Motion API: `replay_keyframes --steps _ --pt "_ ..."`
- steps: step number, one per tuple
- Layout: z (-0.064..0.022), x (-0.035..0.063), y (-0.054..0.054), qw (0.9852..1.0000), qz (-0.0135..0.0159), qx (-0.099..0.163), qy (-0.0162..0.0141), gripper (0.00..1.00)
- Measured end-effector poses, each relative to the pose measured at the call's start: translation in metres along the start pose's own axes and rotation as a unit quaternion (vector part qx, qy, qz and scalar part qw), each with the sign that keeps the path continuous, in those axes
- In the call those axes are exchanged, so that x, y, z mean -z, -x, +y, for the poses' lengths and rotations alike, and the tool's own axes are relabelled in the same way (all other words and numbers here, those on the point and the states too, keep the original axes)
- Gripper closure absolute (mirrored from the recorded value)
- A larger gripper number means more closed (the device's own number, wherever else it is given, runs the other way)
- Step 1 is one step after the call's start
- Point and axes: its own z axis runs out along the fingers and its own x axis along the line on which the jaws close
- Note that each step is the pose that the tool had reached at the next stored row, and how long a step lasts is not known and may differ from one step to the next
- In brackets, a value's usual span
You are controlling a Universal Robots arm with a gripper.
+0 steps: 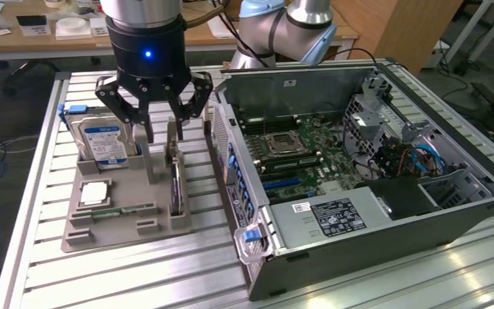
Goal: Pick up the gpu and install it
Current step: 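Pick up the gpu and move the gpu toward the slot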
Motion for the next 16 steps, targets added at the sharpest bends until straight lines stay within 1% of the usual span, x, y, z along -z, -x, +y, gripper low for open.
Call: replay_keyframes --steps 14,16 --pt "-0.0011 -0.0252 -0.001 1.0000 0.0000 0.000 0.0000 0.53" --pt "-0.0012 -0.0276 -0.001 1.0000 0.0000 0.000 0.0000 0.53"
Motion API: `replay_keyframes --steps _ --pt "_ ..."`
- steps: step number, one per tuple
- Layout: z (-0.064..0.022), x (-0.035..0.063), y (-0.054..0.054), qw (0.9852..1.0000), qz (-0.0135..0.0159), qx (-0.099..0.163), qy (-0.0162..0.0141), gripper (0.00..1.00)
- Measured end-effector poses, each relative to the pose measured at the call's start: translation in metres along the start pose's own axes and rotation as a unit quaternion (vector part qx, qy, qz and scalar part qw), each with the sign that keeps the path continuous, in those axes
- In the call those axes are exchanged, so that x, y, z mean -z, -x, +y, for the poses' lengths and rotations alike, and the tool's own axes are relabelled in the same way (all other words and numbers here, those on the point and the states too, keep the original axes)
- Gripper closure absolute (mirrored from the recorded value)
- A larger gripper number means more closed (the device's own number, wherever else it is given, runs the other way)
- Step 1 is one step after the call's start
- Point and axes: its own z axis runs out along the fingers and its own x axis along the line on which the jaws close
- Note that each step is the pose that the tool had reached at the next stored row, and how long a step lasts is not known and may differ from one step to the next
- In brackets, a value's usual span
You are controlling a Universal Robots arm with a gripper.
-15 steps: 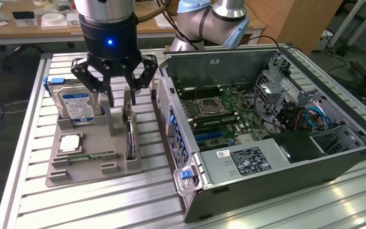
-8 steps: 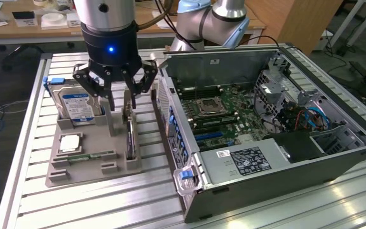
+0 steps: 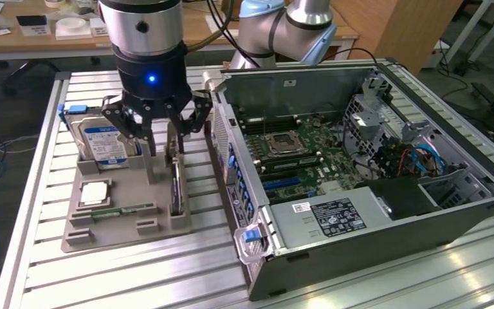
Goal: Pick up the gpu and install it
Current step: 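Pick up the gpu and move the gpu toward the slot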
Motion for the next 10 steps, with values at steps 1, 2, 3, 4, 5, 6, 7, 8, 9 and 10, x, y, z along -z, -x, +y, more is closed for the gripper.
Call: replay_keyframes --steps 1,2,3,4,5,6,7,8,9,10 --pt "0.0000 -0.0003 0.0000 1.0000 0.0000 0.000 0.0000 0.53" --pt "0.0000 -0.0003 0.0000 1.0000 0.0001 0.000 -0.0001 0.53" --pt "0.0000 -0.0003 0.0000 1.0000 0.0001 0.000 -0.0001 0.53" --pt "0.0000 -0.0004 0.0000 1.0000 0.0001 0.000 -0.0001 0.53" --pt "0.0000 -0.0005 0.0000 1.0000 0.0000 0.000 0.0000 0.53" --pt "0.0000 -0.0006 0.0000 1.0000 0.0000 0.000 0.0000 0.53" --pt "0.0000 -0.0006 0.0000 1.0000 0.0000 0.000 0.0000 0.53" --pt "0.0000 -0.0006 0.0000 1.0000 0.0000 0.000 0.0000 0.53" --pt "0.0000 -0.0008 0.0001 1.0000 -0.0001 0.000 0.0001 0.53" --pt "0.0000 -0.0014 0.0002 1.0000 0.0000 0.000 0.0001 0.53"
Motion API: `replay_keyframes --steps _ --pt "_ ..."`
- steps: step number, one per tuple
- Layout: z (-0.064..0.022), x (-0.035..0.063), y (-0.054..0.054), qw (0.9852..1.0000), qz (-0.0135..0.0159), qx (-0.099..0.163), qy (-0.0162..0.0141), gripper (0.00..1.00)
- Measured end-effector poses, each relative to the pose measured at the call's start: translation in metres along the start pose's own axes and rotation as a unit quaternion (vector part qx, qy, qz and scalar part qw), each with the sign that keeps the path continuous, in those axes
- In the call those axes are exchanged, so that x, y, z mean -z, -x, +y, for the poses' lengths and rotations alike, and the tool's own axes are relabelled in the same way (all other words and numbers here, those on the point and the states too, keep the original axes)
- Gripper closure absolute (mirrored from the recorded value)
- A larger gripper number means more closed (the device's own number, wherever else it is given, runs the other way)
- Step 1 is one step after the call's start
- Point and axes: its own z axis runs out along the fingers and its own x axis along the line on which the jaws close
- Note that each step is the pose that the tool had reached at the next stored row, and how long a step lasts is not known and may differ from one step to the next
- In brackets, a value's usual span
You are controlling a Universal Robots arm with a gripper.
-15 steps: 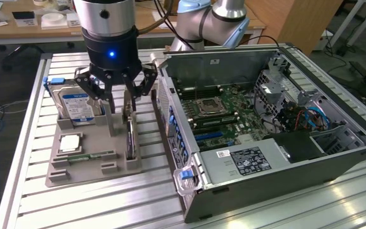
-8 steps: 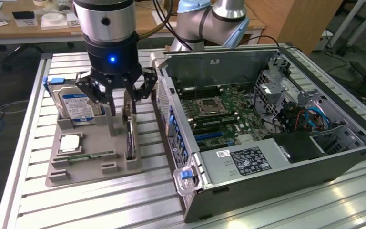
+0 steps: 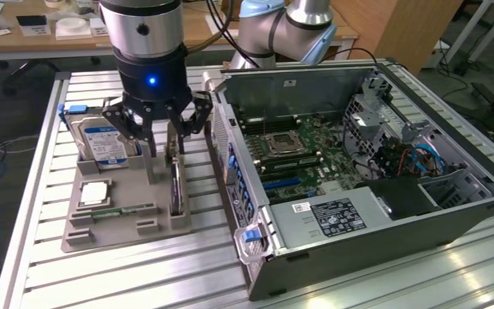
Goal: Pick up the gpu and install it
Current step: 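Pick up the gpu and move the gpu toward the slot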
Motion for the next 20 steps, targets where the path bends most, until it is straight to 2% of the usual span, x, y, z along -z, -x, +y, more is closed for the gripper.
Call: replay_keyframes --steps 20 --pt "0.0002 -0.0025 0.0046 1.0000 0.0001 0.000 0.0006 0.53"
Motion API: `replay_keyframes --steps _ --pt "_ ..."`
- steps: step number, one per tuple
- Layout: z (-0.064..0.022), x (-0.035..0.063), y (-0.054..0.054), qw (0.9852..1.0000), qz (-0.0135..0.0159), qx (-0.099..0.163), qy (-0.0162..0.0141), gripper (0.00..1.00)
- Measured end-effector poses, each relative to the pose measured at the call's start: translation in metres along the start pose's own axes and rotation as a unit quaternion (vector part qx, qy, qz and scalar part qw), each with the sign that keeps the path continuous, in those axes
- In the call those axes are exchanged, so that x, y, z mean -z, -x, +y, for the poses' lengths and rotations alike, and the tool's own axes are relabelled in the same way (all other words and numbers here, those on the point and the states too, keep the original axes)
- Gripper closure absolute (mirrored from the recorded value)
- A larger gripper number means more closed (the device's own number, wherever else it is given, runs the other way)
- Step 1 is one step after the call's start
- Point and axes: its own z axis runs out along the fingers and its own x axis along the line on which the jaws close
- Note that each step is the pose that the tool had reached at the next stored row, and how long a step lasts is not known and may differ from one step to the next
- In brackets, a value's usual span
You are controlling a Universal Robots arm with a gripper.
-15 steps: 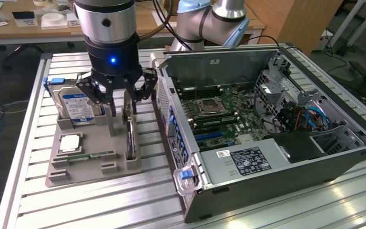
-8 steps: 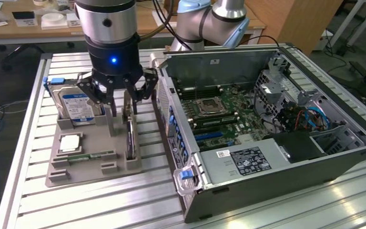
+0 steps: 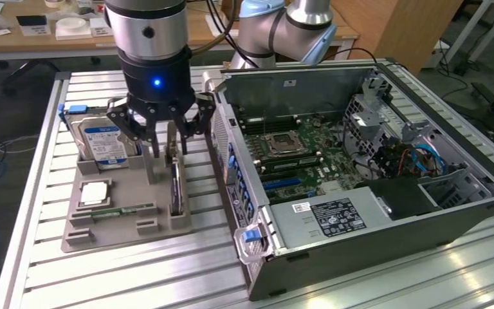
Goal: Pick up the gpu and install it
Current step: 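Pick up the gpu and move the gpu toward the slot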
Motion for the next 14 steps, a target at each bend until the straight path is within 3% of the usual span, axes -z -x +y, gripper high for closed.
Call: replay_keyframes --steps 14 --pt "0.0000 -0.0009 0.0002 1.0000 -0.0001 0.000 0.0001 0.53"
